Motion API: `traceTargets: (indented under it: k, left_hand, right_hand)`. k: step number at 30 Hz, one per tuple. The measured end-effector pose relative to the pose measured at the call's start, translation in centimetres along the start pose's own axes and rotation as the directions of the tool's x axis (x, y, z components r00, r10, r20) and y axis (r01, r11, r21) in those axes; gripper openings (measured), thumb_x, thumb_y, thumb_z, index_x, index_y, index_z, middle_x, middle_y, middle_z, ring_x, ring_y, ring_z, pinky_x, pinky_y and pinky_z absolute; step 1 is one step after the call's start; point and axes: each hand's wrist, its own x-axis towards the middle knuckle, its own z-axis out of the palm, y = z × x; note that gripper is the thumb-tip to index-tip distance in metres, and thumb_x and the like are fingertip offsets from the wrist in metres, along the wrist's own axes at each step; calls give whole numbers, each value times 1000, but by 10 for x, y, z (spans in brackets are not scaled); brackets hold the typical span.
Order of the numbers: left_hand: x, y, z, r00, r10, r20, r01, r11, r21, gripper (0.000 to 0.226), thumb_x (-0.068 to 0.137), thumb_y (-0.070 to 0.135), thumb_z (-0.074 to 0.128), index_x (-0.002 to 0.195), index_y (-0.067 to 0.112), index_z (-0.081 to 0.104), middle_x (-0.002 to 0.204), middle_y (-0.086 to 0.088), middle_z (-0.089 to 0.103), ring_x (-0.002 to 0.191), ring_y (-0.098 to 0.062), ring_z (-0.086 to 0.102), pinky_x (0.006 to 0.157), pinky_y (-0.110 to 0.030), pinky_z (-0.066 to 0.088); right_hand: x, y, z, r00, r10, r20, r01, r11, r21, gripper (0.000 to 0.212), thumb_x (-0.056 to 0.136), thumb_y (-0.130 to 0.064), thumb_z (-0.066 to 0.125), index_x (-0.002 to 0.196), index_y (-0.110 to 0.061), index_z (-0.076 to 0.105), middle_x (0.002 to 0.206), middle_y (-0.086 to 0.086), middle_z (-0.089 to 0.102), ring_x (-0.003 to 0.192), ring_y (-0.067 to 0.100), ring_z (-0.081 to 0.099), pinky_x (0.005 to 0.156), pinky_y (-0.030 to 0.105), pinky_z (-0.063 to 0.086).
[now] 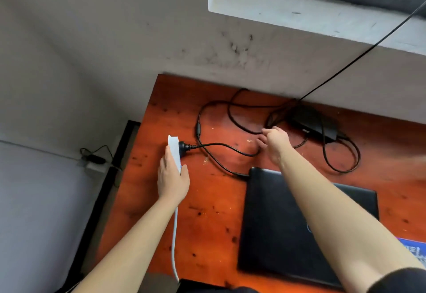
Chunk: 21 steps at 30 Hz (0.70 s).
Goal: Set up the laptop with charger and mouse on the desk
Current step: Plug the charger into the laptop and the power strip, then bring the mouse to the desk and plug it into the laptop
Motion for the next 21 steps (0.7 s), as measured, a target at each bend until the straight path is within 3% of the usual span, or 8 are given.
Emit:
traceTargets:
  k: [1, 4, 6, 8, 12, 16, 21]
  left_hand:
    - [1, -1, 4, 999, 6, 37, -7, 999, 36, 81, 100, 24, 56, 159, 16, 1, 161, -12, 25, 143, -32, 34, 111, -45, 39]
    - [2, -6, 11, 994, 23, 106, -38, 988, 149, 92, 99, 30, 56, 157, 14, -14, 165, -15, 15, 146, -36, 27, 116, -47, 32]
    - [3, -9, 11, 990, 20, 139, -46, 981, 189, 95, 99, 31, 56, 156, 14, -18, 165, -16, 11, 148, -37, 23, 117, -47, 30]
    - [3, -9, 5, 984, 23, 174, -56, 982, 183, 95, 99, 33, 56, 156, 15, -17, 166, -15, 8, 149, -37, 21, 118, -48, 28]
    - [-6, 1, -18, 988, 86, 129, -116, 963, 244, 82, 101, 39, 49, 159, 21, -7, 168, -8, 4, 152, -33, 10, 119, -52, 25]
    - [-35, 35, -53, 962, 273, -25, -250, 911, 328, 69, 103, 44, 38, 160, 24, 5, 168, -6, 6, 154, -28, 3, 121, -55, 15]
    - [-102, 81, -91, 879, 388, -277, -256, 874, 413, 63, 101, 49, 31, 157, 21, 23, 165, -12, 18, 152, -33, 13, 119, -58, 20]
  right_hand:
    - [9, 10, -2, 1000, -11, -15, 8, 984, -175, 41, 90, -10, 56, 128, -20, 47, 111, 10, 57, 92, 19, 58, 103, 39, 48]
    - [42, 48, -17, 997, -63, -48, 32, 880, -474, 79, 68, -29, 54, 145, -13, 46, 116, 8, 58, 99, 21, 52, 101, 39, 48]
    - [12, 39, -11, 994, -103, -46, 59, 817, -574, 77, 80, -26, 57, 152, -8, 37, 133, 14, 55, 120, 28, 56, 111, 44, 44]
    - [-17, 24, -8, 991, -133, -17, 92, 767, -635, 70, 93, -21, 59, 155, -5, 31, 155, 18, 39, 141, 33, 42, 119, 42, 33]
    - [-37, 8, -20, 964, -250, 88, 229, 621, -750, 66, 99, -27, 56, 155, -4, 31, 162, 19, 28, 150, 30, 27, 121, 36, 22]
    - [-72, -26, -34, 873, -415, 255, 444, 464, -766, 61, 104, -38, 46, 156, -9, 30, 165, 16, 23, 154, 24, 18, 121, 38, 20]
    - [-133, -61, -67, 650, -608, 455, 697, 239, -676, 59, 104, -39, 47, 156, -14, 32, 167, 14, 13, 152, 28, 21, 120, 39, 24]
